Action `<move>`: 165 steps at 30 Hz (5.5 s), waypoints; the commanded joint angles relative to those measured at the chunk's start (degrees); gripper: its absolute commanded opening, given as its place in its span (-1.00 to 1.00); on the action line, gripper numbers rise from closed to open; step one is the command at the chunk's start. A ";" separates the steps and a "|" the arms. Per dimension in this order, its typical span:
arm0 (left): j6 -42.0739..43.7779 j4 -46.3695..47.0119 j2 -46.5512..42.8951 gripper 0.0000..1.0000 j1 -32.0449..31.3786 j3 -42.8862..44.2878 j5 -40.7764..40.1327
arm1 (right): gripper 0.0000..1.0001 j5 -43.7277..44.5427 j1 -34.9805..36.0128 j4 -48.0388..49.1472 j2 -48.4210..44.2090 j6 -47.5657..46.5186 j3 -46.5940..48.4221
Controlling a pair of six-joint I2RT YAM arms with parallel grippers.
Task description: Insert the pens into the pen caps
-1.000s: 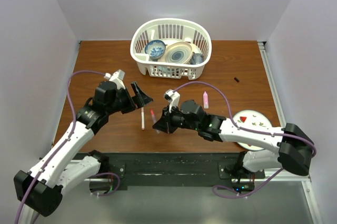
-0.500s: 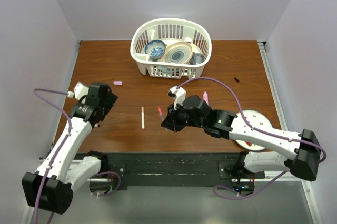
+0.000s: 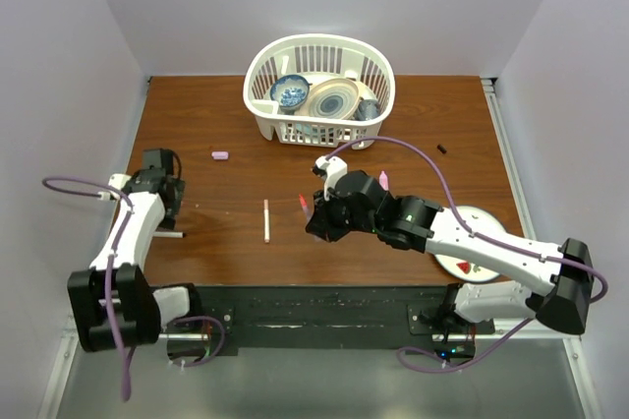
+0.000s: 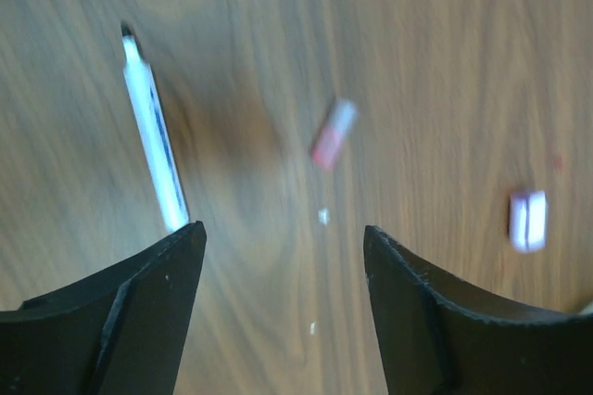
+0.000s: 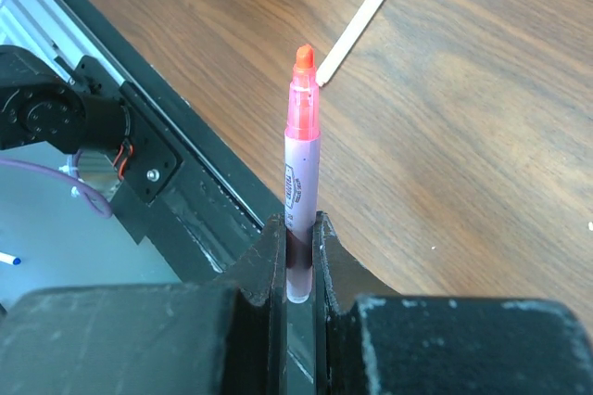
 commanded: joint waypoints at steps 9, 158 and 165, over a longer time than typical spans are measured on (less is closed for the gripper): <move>17.26 9.76 14.03 0.35 7.19 6.58 8.00 | -1.00 0.09 0.10 3.26 -7.41 -1.68 -1.97; 18.07 64.61 -39.14 -1.00 -30.95 -32.09 61.80 | -1.00 2.98 1.59 42.73 -1.09 4.30 -7.52; 15.17 66.36 -41.24 -1.00 -31.48 -36.05 61.62 | -1.00 4.92 -1.39 42.47 0.23 2.19 -1.81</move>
